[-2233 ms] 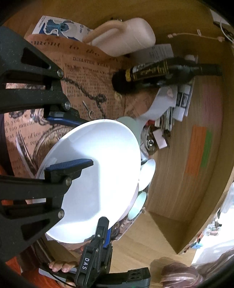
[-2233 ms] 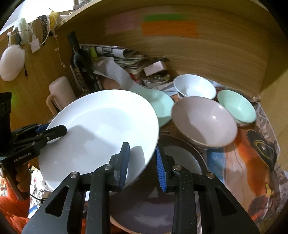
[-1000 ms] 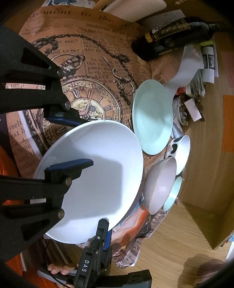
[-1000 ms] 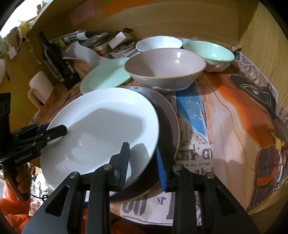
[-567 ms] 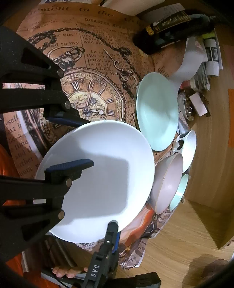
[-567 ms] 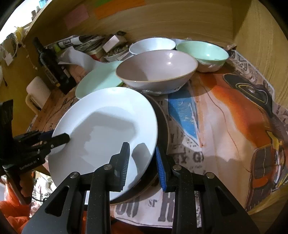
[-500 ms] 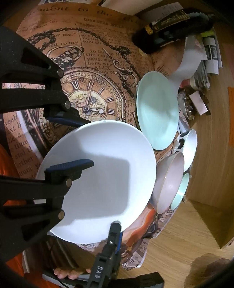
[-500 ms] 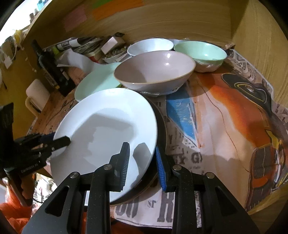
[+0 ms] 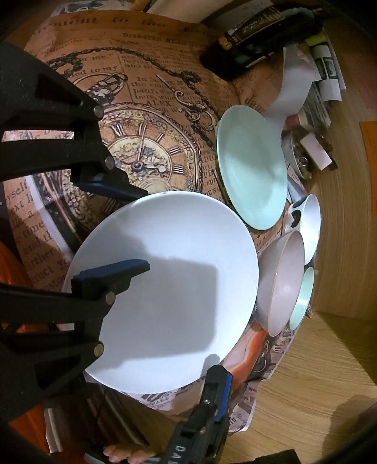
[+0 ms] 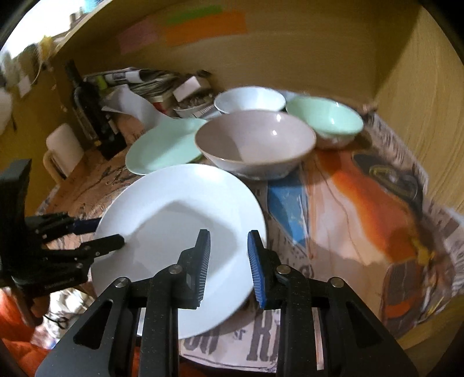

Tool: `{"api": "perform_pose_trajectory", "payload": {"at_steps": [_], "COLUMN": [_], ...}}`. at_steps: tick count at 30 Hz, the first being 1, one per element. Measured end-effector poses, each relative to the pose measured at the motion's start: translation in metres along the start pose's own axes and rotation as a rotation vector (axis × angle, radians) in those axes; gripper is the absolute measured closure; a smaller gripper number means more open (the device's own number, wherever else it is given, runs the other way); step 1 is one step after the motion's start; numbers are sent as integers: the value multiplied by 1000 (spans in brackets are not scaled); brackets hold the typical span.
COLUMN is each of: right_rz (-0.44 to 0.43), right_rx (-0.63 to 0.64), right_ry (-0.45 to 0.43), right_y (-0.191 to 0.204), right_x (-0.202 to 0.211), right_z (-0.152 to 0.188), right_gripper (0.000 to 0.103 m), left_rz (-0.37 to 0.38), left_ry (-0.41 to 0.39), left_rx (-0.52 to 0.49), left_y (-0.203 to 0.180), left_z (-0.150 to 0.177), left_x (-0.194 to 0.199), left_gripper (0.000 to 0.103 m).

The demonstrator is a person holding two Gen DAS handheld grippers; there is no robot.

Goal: Organize plates and bowls

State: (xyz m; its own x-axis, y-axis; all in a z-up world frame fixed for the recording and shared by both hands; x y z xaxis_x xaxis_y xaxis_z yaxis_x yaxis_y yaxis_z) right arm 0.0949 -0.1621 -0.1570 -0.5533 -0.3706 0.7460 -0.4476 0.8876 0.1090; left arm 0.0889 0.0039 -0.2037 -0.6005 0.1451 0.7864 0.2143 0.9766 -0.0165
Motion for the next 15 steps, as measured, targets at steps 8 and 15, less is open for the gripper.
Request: {"api": "perform_pose_trajectory", "payload": {"at_steps": [8, 15], "right_rz": [-20, -44], "right_rx": [-23, -38], "right_ry": [-17, -81], "right_y": [0, 3], "right_x": [2, 14], "right_z": [-5, -31], "right_gripper": [79, 76], "left_rz": [-40, -96], "left_ry": [-69, -197], "left_rx": [23, 69], "left_y": [13, 38], "left_z": [-8, -29], "left_x": [15, 46], "left_gripper": [60, 44]}}
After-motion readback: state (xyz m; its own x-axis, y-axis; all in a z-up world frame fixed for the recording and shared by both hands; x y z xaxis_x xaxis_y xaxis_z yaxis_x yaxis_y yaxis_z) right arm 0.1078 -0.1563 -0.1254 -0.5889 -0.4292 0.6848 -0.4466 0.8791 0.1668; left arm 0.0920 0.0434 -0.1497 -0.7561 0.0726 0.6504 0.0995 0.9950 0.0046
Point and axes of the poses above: each gripper's, at about its wrist camera, not at the fingertips, and x roughly against the way its jaws point, y to its left, z to its underside, the point moved 5 cm from there along -x, roughly the way its jaws point, and after that the axes turned 3 degrees about -z, right-handed, at the moved point
